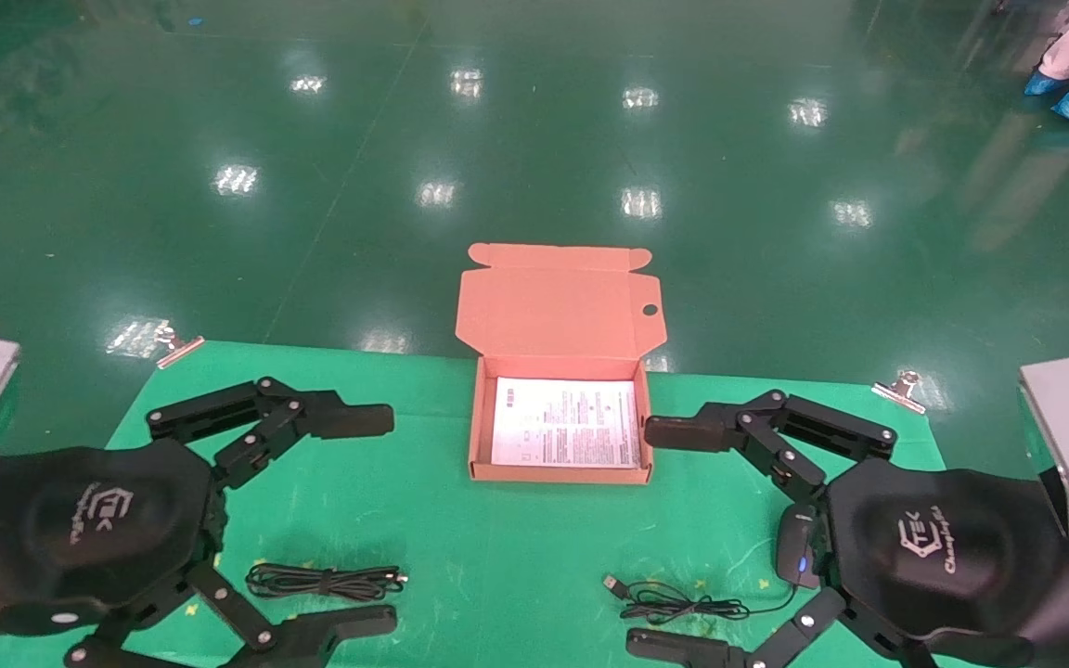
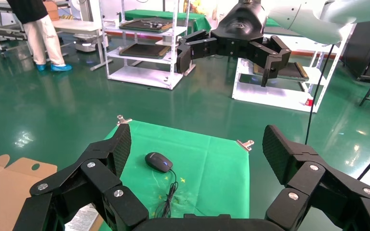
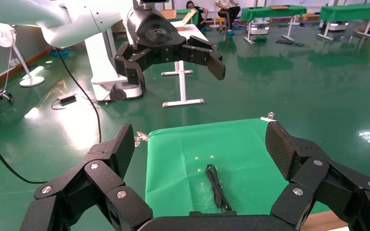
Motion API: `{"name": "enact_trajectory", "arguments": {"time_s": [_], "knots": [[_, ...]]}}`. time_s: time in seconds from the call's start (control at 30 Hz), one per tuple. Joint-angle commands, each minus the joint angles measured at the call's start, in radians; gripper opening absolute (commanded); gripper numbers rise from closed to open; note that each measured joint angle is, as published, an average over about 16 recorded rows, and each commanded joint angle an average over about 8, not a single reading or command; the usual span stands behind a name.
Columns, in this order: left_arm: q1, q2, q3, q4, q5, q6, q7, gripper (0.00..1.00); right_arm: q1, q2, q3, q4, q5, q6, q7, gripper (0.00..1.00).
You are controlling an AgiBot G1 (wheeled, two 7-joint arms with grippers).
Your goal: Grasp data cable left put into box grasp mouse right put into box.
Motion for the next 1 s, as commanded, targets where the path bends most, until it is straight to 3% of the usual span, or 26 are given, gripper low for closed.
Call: {"name": "enact_trajectory", "arguments": {"time_s": [0.03, 1.0], "knots": [[0.000, 0.000, 0.000, 0.000, 0.000, 0.000, 0.000, 1.00, 0.000, 0.000, 0.000, 0.000, 0.000, 0.000, 0.000, 1.00], [-0.003, 0.001, 0.003, -0.003, 0.005, 0.004, 0.002, 1.00, 0.002, 0.000, -0.001, 0.000, -0.005, 0.002, -0.001, 1.00]]}}
